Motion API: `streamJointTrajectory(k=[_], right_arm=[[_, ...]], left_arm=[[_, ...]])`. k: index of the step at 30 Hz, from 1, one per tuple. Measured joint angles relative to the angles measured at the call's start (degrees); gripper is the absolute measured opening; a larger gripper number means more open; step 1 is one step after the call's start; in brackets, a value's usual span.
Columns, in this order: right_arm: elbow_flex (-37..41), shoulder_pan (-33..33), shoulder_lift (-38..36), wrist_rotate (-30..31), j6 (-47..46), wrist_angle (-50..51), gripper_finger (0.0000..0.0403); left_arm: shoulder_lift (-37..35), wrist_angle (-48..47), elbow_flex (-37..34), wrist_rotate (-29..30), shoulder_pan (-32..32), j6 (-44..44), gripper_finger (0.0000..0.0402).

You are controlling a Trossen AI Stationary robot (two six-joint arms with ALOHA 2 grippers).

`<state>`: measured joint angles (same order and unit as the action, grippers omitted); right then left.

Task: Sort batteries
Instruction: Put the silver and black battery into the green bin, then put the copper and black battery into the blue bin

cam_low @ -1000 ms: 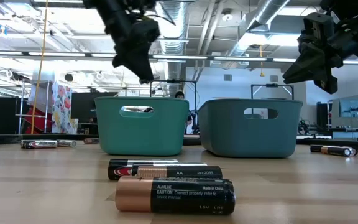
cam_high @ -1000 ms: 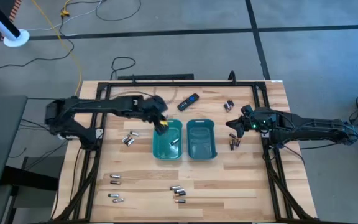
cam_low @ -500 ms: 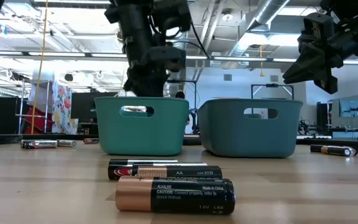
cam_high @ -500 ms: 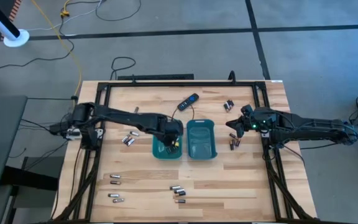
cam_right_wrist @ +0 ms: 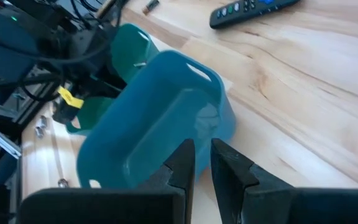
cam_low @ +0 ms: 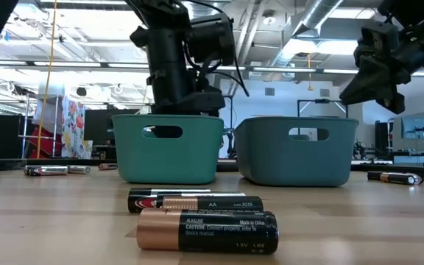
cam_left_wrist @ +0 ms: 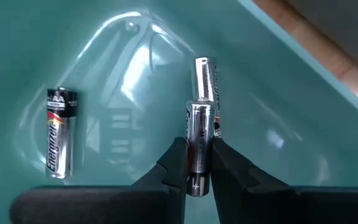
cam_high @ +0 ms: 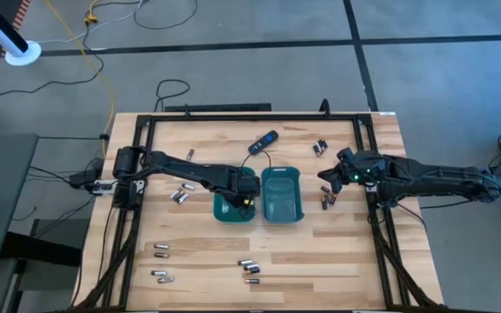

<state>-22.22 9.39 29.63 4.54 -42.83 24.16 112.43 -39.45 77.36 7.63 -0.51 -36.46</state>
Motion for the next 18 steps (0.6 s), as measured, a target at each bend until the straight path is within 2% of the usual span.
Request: streamJointTrajectory(k=[6, 9, 15, 18], right_arm=[[0.00, 0.00, -0.01, -0.01, 0.19, 2.20, 0.0071], [0.00, 0.00, -0.02, -0.02, 0.90, 2.18, 0.0071], [0.00, 0.00, -0.02, -0.02, 0.87, 2.17, 0.0071], [0.00, 0.00, -0.02, -0.02, 0.87, 2.15, 0.0071]], left_arm=[[0.03, -0.29, -0.28, 0.57, 0.00, 0.17, 0.0119], [-0.08, 0.04, -0.26, 0.51, 0.02, -0.10, 0.0145], [-0.06, -0.41, 0.09, 0.07, 0.02, -0.44, 0.0164], [-0.03, -2.58, 2.47, -0.16, 0.02, 0.19, 0.0166]])
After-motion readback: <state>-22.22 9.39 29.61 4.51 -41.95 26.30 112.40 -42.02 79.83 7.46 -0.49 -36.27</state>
